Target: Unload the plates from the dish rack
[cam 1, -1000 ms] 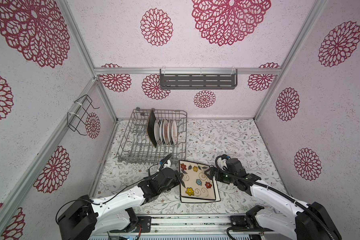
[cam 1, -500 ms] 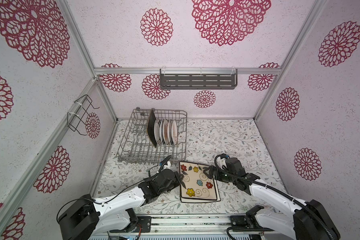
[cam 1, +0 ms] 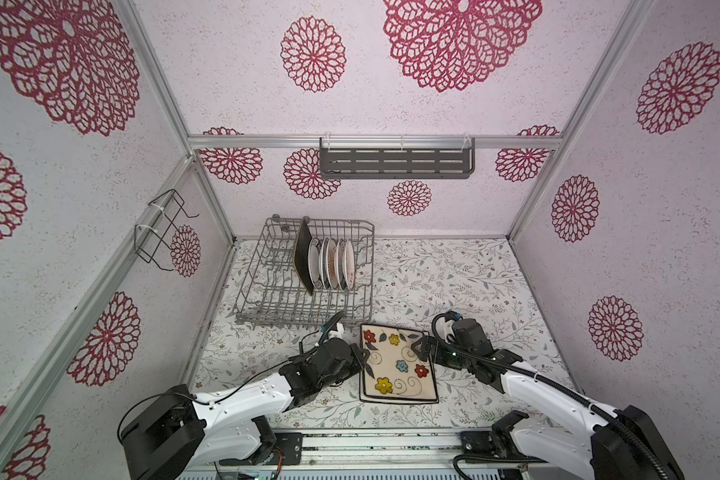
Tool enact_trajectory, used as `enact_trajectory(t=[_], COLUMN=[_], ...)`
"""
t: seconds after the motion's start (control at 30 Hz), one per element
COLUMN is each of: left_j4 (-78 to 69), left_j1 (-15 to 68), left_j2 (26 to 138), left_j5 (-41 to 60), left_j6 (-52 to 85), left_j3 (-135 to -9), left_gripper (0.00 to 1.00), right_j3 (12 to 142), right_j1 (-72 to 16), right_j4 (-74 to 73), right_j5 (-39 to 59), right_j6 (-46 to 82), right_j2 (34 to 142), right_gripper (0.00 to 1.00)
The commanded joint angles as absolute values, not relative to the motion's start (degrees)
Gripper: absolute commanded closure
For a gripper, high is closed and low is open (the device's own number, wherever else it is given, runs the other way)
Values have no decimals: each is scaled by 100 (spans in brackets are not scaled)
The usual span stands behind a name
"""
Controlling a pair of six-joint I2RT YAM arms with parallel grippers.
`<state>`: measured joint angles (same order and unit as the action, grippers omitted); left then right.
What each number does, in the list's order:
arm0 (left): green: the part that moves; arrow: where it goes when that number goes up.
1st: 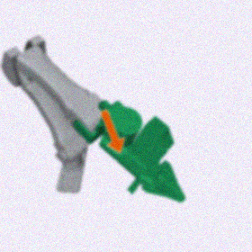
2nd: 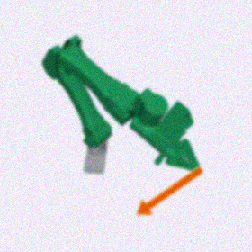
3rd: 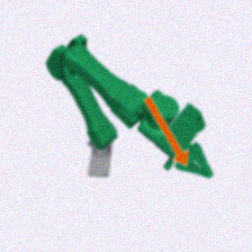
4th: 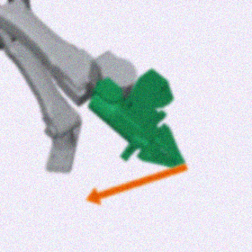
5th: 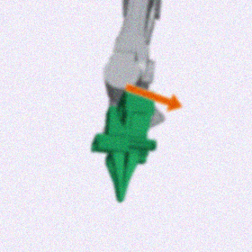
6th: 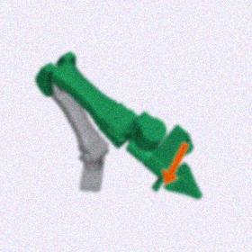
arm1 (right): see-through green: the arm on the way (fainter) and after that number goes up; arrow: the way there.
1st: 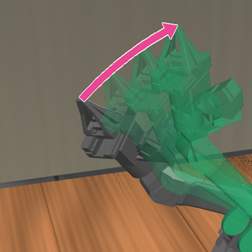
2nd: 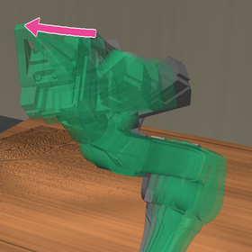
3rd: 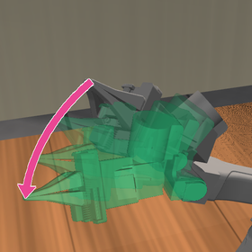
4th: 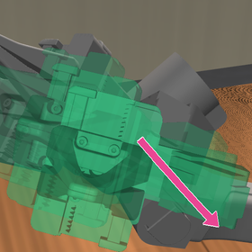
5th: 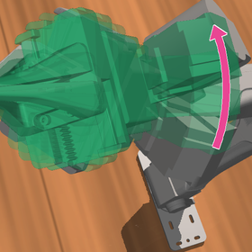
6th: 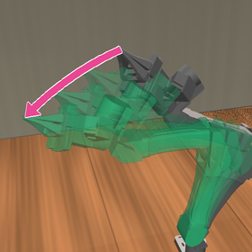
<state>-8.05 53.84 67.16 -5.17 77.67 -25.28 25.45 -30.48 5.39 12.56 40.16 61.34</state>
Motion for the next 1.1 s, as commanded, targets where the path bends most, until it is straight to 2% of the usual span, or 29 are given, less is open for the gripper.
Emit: enact_trajectory(t=[0.0, 0.43, 0.83, 1.07], left_j4=[-641, -470, -431, -189], left_j1=[5449, 5449, 5446, 5425], left_j2=[6708, 6653, 6730, 6951], left_j5=[-511, -508, -416, -329], left_j6=[7919, 8023, 8007, 7835], left_j3=[-2411, -2251, -2202, -2367], left_gripper=[95, 81, 76, 70], right_j3=[2497, 2514, 2541, 2584], right_j1=[-3092, -3228, -3252, -3270], right_j4=[437, 377, 422, 422], right_j5=[1199, 1155, 1134, 1117], right_j6=[4039, 4072, 4081, 4054], right_j2=[6259, 6380, 6383, 6418], right_gripper=[1, 3, 3, 3])
